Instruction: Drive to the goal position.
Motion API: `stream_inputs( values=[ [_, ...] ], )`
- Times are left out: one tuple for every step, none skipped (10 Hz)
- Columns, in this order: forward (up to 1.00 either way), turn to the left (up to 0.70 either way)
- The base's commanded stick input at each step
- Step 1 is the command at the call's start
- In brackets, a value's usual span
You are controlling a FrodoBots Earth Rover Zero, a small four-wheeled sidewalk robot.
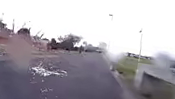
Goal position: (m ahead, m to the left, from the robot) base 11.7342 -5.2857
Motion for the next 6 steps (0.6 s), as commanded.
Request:
stream_inputs(
  values=[
    [1.00, 0.00],
    [1.00, 0.00],
    [1.00, 0.00],
    [1.00, 0.00],
    [1.00, 0.00],
    [1.00, -0.24]
  ],
)
